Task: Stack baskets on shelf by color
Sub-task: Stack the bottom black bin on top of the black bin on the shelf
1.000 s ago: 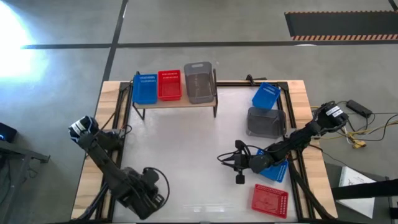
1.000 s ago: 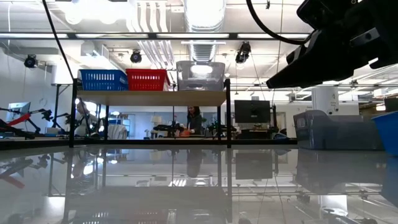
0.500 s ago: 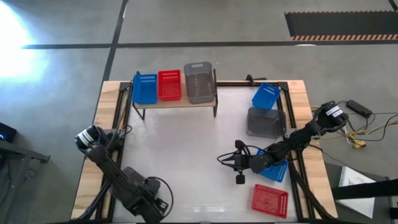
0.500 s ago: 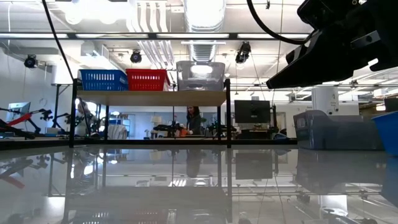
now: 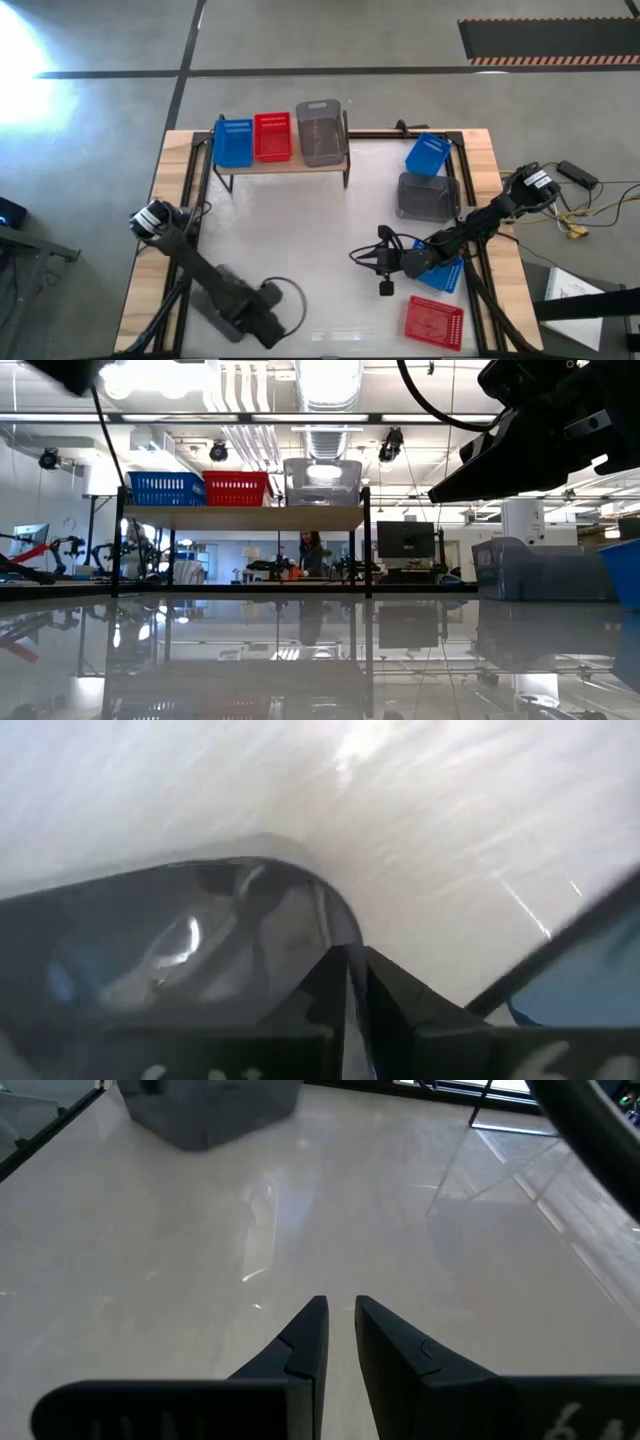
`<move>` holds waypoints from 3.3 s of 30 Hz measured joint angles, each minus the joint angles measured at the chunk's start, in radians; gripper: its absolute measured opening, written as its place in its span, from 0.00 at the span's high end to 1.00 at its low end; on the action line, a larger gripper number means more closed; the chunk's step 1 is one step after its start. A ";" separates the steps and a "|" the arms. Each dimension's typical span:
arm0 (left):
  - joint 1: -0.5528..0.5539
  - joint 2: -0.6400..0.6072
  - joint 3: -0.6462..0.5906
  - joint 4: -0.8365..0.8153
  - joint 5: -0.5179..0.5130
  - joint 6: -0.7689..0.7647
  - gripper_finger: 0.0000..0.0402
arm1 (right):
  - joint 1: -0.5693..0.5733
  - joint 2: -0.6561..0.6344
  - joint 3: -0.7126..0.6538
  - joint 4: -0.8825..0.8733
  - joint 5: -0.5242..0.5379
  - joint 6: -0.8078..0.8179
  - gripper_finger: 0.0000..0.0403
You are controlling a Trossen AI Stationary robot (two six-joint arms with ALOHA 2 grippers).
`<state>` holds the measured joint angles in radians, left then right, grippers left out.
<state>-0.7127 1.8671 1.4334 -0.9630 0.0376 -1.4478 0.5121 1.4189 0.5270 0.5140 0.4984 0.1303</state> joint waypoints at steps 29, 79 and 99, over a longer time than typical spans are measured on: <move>0.301 0.046 0.010 0.408 -0.327 1.090 0.76 | 0.037 -0.126 0.001 -0.080 -0.041 0.095 0.88; -0.100 -0.259 -0.649 0.757 -1.043 0.206 0.62 | -0.124 0.401 1.083 -1.093 -0.316 -0.098 0.98; -0.088 -0.259 -0.649 0.805 -1.098 0.285 0.62 | -0.621 0.056 1.088 -0.979 -0.312 -0.797 0.98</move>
<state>-0.8005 1.6077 0.7845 -0.1576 -1.0599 -1.1625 -0.1091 1.4754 1.6150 -0.4652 0.1860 -0.6672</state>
